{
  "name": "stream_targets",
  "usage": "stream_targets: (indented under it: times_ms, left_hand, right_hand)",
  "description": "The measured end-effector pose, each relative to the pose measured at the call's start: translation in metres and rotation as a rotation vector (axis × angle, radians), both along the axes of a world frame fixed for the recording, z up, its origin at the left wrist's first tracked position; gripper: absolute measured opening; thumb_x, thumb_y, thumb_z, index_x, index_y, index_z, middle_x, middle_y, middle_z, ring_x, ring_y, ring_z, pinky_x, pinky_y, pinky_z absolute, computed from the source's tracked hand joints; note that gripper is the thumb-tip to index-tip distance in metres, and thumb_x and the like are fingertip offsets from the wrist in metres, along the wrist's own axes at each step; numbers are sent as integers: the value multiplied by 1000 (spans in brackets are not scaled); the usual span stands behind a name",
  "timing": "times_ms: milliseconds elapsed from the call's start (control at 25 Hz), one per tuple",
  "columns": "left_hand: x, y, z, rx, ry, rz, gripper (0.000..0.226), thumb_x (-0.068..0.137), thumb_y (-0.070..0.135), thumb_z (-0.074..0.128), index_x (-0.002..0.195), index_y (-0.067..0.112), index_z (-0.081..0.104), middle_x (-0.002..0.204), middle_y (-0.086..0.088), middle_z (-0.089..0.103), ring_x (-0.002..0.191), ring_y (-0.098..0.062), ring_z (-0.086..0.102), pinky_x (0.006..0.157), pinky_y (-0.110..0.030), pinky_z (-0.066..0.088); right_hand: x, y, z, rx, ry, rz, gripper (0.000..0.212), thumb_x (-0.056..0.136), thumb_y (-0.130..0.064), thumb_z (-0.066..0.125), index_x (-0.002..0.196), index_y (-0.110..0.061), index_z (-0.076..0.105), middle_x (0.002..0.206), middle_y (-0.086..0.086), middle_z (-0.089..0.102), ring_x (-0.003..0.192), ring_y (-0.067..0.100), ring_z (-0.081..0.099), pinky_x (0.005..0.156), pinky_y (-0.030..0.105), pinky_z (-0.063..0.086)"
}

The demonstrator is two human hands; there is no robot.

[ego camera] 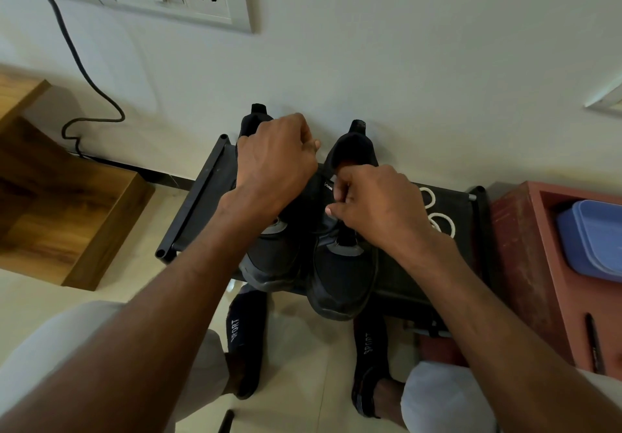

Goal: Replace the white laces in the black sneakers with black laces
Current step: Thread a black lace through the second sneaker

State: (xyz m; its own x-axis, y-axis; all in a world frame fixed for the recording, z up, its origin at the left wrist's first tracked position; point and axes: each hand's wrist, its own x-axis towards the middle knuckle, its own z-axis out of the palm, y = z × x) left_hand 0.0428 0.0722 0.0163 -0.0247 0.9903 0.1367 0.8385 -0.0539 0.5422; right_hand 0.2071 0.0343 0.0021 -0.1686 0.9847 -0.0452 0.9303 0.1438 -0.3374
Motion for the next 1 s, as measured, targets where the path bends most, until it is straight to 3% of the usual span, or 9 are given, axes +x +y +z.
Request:
stream_targets:
  times_ms: [160, 280, 440, 520, 600, 680, 800, 880, 1000]
  left_hand:
    - [0, 2, -2, -19, -108, -3, 14, 97, 35, 64, 95, 22, 68, 83, 9, 65, 84, -19, 66, 80, -45, 57]
    - [1, 2, -3, -28, -125, -29, 12, 97, 33, 65, 95, 22, 69, 80, 10, 64, 81, -16, 65, 79, -42, 57]
    - [7, 0, 6, -62, -385, -82, 11, 99, 28, 64, 100, 19, 70, 85, 5, 73, 81, -11, 70, 81, -39, 59]
    - [12, -5, 19, -64, -633, -135, 16, 103, 29, 61, 108, 16, 69, 90, 1, 78, 87, -10, 74, 84, -35, 59]
    - [21, -13, 30, -143, -857, -216, 27, 107, 34, 55, 119, 13, 66, 96, -2, 79, 93, -18, 76, 84, -35, 59]
    - [31, -19, 33, -260, -930, -310, 40, 108, 42, 49, 121, 8, 65, 94, -9, 77, 91, -33, 75, 81, -40, 59]
    - [30, -18, 26, -298, -784, -276, 47, 105, 44, 56, 86, 5, 74, 66, -7, 69, 63, -23, 66, 69, -31, 55]
    - [17, -10, 15, -344, -420, -181, 40, 99, 34, 67, 70, 6, 71, 50, 5, 58, 47, -8, 53, 55, -25, 45]
    - [4, -3, 0, -291, 47, -176, 13, 89, 19, 74, 82, 8, 72, 71, 3, 64, 71, -15, 65, 62, -31, 51]
  right_hand:
    - [-5, -4, -8, 47, 5, 21, 23, 86, -34, 76, 103, -35, 61, 84, -8, 63, 77, 18, 62, 60, 29, 39]
    - [-1, 0, -3, -32, 45, -12, 24, 82, -23, 74, 100, -32, 62, 82, -7, 64, 76, 19, 63, 63, 32, 47]
    - [10, 11, 21, -431, 846, -177, 13, 88, -8, 68, 97, -17, 71, 78, 1, 70, 70, 15, 65, 68, 31, 50]
    - [22, 17, 38, -440, 1225, -155, 14, 92, -5, 58, 97, -15, 69, 74, 4, 63, 68, 18, 60, 71, 35, 49]
    - [35, 19, 52, -403, 1477, -110, 14, 95, -8, 52, 97, -15, 64, 71, 1, 54, 63, 16, 51, 67, 33, 46]
    - [45, 20, 58, -339, 1539, -100, 13, 98, -10, 51, 100, -15, 63, 73, 0, 53, 58, 14, 41, 60, 30, 40]
    - [57, 26, 56, -197, 1549, -208, 13, 99, -11, 56, 102, -15, 67, 78, -1, 58, 52, 10, 36, 53, 26, 31]
    - [65, 31, 52, -95, 1525, -353, 14, 99, -11, 60, 103, -15, 72, 81, 0, 66, 52, 10, 39, 51, 25, 29]
    - [68, 32, 46, -45, 1188, -426, 15, 100, -12, 63, 109, -13, 74, 91, 3, 79, 55, 13, 46, 49, 25, 32]
